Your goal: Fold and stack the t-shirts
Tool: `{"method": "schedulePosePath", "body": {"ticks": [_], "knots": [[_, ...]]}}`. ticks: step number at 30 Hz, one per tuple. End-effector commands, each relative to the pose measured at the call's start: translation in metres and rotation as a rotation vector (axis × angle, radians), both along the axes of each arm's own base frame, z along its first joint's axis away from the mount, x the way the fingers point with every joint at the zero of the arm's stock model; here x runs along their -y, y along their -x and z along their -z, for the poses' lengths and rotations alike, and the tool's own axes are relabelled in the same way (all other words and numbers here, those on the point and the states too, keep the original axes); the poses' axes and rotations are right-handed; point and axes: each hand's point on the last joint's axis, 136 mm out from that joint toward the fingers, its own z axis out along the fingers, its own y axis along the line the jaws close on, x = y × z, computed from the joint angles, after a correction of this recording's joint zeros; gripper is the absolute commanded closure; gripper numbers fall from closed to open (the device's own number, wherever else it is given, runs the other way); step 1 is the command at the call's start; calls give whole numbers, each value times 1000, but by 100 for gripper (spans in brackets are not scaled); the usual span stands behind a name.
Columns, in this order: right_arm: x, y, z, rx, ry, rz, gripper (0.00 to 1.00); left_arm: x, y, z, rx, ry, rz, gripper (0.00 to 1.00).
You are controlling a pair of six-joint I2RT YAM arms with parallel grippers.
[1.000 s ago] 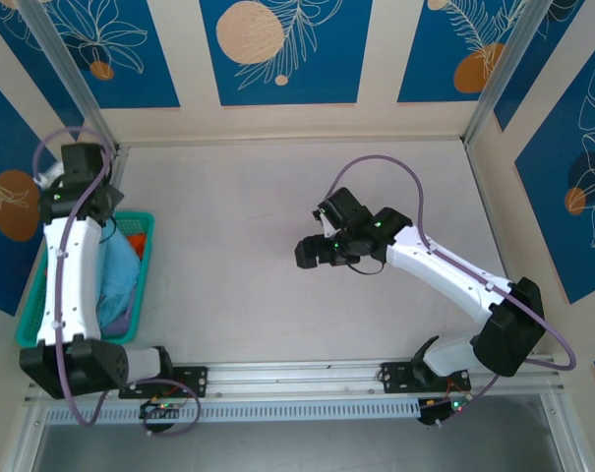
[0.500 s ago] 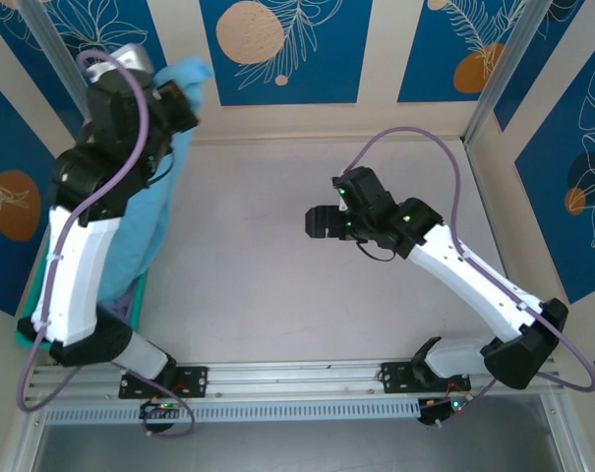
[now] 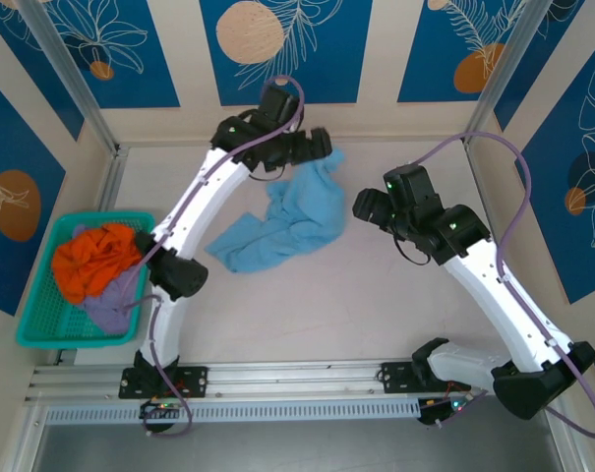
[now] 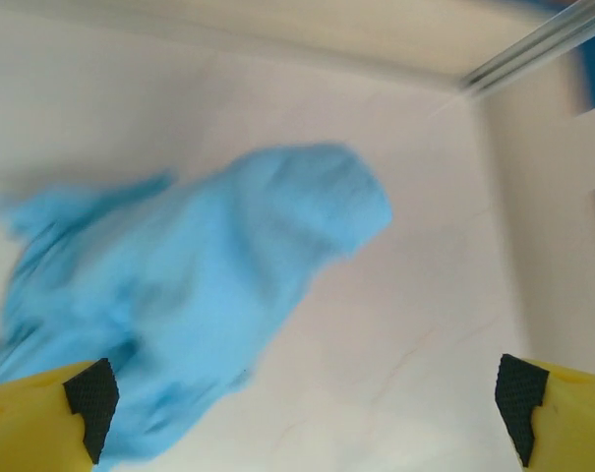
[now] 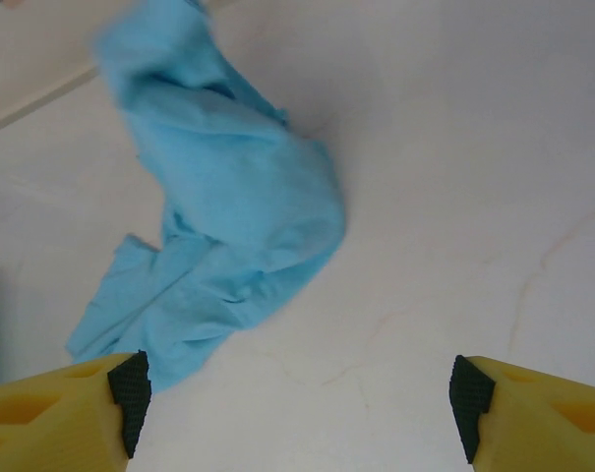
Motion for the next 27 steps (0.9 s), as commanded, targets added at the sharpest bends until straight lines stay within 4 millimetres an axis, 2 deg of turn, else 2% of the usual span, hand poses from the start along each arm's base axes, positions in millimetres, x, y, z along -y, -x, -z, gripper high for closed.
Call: {"method": "schedulePosePath", "body": {"ticks": [1,3,7,10,12,14,16,20,24,27], "knots": [[18,9,30,-131,-22,77,18,-73,23,22,-127,-164,-140,0],[20,7,43,-177,-47,87,17,-108,31,44,-200,-167,-256,0],[13,-6,72,-283,-114,62,17,-164,50,95,-287,-3,-470,0],[1,-26,90,-358,-138,15,18,-188,63,136,-365,62,-534,1],[-9,-43,102,-401,-152,-10,18,-192,68,159,-434,30,-500,2],[-16,-62,118,-446,-159,-10,19,-193,64,178,-472,-30,-420,5],[-20,-78,131,-476,-174,-1,21,-192,57,192,-491,-95,-339,9],[-21,-111,159,-522,-160,12,23,-198,48,221,-522,-217,-257,9],[-19,-133,179,-556,-154,17,29,-204,46,247,-553,-290,-213,7],[-19,-145,193,-574,-149,18,33,-201,44,264,-573,-302,-177,14]]}}
